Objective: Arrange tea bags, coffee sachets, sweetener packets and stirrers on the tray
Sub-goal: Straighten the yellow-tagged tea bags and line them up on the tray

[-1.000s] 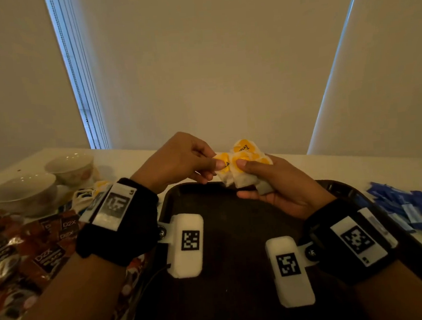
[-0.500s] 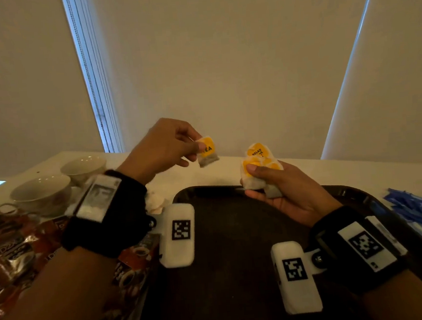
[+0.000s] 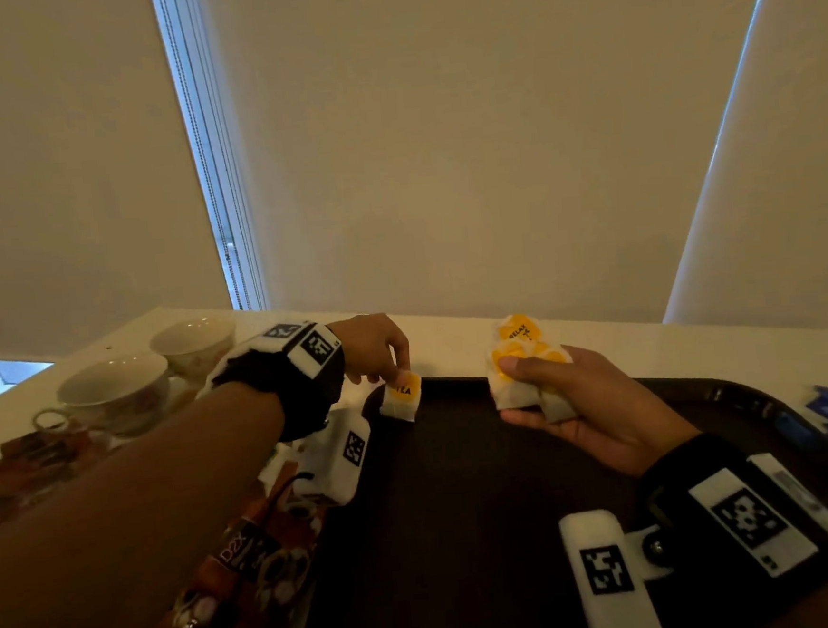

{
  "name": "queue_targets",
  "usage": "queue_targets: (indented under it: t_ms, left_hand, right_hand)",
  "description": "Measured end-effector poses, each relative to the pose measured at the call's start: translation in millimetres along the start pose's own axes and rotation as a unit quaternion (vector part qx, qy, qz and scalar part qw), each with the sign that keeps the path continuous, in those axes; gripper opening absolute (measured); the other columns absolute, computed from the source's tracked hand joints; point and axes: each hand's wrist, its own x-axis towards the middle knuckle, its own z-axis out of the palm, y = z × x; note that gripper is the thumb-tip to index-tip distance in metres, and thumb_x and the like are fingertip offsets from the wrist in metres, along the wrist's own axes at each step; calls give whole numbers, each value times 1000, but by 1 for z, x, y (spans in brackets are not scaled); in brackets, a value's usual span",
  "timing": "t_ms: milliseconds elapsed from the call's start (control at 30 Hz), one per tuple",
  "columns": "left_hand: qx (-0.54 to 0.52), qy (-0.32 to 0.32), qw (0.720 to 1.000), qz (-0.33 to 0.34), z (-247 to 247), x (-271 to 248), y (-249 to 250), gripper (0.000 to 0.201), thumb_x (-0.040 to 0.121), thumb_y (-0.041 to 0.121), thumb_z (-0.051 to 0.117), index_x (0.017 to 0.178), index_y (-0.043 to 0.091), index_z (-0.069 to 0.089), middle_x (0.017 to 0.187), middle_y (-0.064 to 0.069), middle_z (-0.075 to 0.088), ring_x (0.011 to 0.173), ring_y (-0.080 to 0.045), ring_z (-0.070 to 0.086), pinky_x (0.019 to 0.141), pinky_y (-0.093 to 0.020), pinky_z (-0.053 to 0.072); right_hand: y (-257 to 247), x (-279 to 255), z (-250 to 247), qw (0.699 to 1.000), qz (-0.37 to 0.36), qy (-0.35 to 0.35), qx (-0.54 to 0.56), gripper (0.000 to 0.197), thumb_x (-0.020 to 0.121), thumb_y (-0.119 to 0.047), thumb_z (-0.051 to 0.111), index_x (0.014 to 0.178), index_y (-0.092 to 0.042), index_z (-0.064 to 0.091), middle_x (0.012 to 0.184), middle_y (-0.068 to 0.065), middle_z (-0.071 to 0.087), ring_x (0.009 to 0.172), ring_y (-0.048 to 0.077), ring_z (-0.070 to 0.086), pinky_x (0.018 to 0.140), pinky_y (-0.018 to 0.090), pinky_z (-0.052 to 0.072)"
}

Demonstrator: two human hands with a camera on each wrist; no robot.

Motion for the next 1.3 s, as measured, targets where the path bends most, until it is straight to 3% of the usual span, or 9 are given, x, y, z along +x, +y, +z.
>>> queue_targets:
  t_ms: [200,367,500,600,700,767,1000,1200,1300]
  left_hand:
    - [-21,29,999,-29,4,11,-3,4,89,9,62,92,7,61,83,-2,60,69,-9,58,52,-18,52]
    - [-27,38,998,-52,1,6,-4,25,84,8,68,107,2,62,90,-6,62,73,-12,59,55,-21,55]
    - [23,141,988,59,-8,-13,11,34,85,28,67,114,14,58,105,4,55,97,-13,55,74,-21,45]
    - [-111,142,971,156,-6,-37,36,22,84,33,67,102,20,66,97,7,66,90,-9,61,67,-22,52]
    - [-166,94,963,192,4,-49,54,24,80,34,70,98,19,69,87,6,69,79,-5,64,65,-20,54]
    - [-194,100,958,184,12,-49,58,27,78,31,73,100,16,69,83,3,68,74,-5,65,63,-20,54]
    - [-319,135,922,174,29,-44,48,9,83,10,68,92,7,67,77,-8,68,70,-11,66,59,-19,54]
    - [-326,146,921,154,18,-48,36,5,82,9,69,87,8,68,72,-6,70,63,-9,66,58,-17,53]
    - [-264,135,947,121,5,-48,25,6,83,12,69,88,9,69,72,-1,70,61,-3,64,53,-13,50]
  right_hand:
    - [1,3,-3,1000,-5,1,5,34,78,-11,68,110,-2,60,102,12,68,82,19,70,61,28,58]
    - [3,5,-2,1000,6,2,19,32,80,-9,67,110,-3,59,104,13,68,85,21,69,60,28,58]
    - [1,5,-1,1000,2,8,14,32,81,-8,67,111,-3,59,106,13,67,86,21,69,61,29,59]
    - [0,2,1,1000,-3,12,2,28,81,-9,67,108,-7,61,103,9,69,85,18,69,64,30,59]
    - [1,-2,3,1000,-13,-2,-13,33,74,-13,71,105,-9,62,97,6,71,81,15,71,68,30,59]
    - [3,-2,3,1000,-16,-5,-16,40,68,-17,73,106,-8,62,96,6,72,81,15,71,69,30,59]
    - [5,2,4,1000,3,-25,17,27,84,-16,65,108,-6,62,100,10,72,84,18,71,68,31,59]
    - [3,5,0,999,15,0,48,26,90,-21,59,109,-3,60,92,13,72,79,21,71,65,33,60]
    - [4,8,-5,998,7,29,54,26,92,-20,58,110,-2,58,86,14,67,78,22,70,65,33,60]
